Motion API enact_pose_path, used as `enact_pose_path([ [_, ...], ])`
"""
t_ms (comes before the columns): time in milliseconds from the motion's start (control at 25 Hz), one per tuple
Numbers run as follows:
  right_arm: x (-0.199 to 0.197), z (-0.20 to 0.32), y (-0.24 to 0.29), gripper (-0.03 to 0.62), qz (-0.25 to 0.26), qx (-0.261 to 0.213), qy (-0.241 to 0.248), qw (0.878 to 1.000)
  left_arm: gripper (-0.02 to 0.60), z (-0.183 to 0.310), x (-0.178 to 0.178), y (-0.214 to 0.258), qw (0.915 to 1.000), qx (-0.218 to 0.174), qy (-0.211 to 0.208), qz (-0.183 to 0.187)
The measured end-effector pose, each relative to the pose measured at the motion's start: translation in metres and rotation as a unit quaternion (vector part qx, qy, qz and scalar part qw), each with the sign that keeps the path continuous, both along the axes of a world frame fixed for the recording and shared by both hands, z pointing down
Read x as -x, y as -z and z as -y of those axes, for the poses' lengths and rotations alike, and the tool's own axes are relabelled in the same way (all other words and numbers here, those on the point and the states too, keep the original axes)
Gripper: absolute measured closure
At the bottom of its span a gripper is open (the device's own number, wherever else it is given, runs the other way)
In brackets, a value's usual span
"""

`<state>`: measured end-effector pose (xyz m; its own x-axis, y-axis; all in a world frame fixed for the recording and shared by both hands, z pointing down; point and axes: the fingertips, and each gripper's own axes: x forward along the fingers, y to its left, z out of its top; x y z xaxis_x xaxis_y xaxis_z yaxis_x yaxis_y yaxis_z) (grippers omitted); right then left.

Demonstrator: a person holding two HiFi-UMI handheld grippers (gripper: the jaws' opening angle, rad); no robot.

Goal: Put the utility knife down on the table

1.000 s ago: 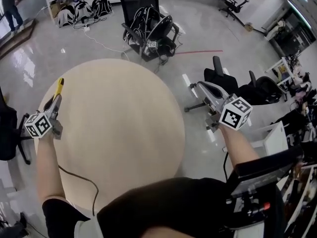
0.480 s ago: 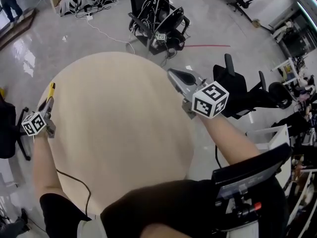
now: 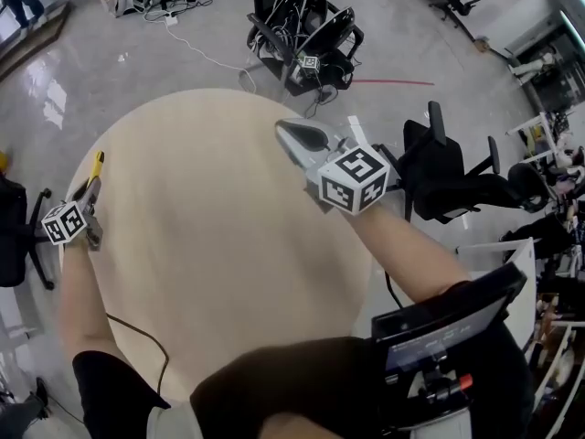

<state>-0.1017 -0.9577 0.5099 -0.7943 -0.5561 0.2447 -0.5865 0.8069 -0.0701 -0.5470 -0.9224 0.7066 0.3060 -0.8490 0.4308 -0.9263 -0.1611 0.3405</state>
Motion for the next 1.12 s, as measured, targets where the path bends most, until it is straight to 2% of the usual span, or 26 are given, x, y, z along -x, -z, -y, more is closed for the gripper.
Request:
enact_pose_path([
  [280,0.007,-0.012,-0.001,0.579,0.005,0.014,0.014,1.0,0.525,-0.019,0.027,0.008,0.9983,0.019,0.031,0.045],
  [440,0.007,-0.005,-0.015,0.579,-0.001,0.018,0.008,1.0,0.525,-0.013,0.053,-0.005,0.9966,0.028,0.047,0.062],
  [640,0.004,0.005,-0.034,0.579,-0.005,0.027,-0.001,1.0,0.523,-0.005,0.061,-0.037,0.993,0.05,0.04,0.099],
  [760,0.008,0.011,-0.045,0.579,-0.005,0.031,0.0,1.0,0.52,0.0,0.066,-0.063,0.9888,0.079,0.027,0.124],
  [800,0.009,0.012,-0.048,0.579,-0.006,0.032,-0.001,0.999,0.473,0.0,0.067,-0.074,0.9878,0.093,0.02,0.123],
  [840,0.009,0.012,-0.049,0.579,-0.006,0.033,-0.002,0.999,0.365,-0.001,0.066,-0.082,0.987,0.109,0.013,0.117],
  [880,0.007,0.012,-0.048,0.579,-0.006,0.033,-0.003,0.999,0.312,-0.005,0.065,-0.087,0.9862,0.122,0.008,0.111],
  [1000,-0.002,-0.001,-0.036,0.579,-0.004,0.033,-0.004,0.999,0.264,-0.025,0.057,-0.081,0.9836,0.144,0.005,0.109],
  [1120,-0.01,-0.012,-0.025,0.579,-0.004,0.034,-0.005,0.999,0.244,-0.033,0.057,-0.066,0.983,0.141,0.017,0.117],
])
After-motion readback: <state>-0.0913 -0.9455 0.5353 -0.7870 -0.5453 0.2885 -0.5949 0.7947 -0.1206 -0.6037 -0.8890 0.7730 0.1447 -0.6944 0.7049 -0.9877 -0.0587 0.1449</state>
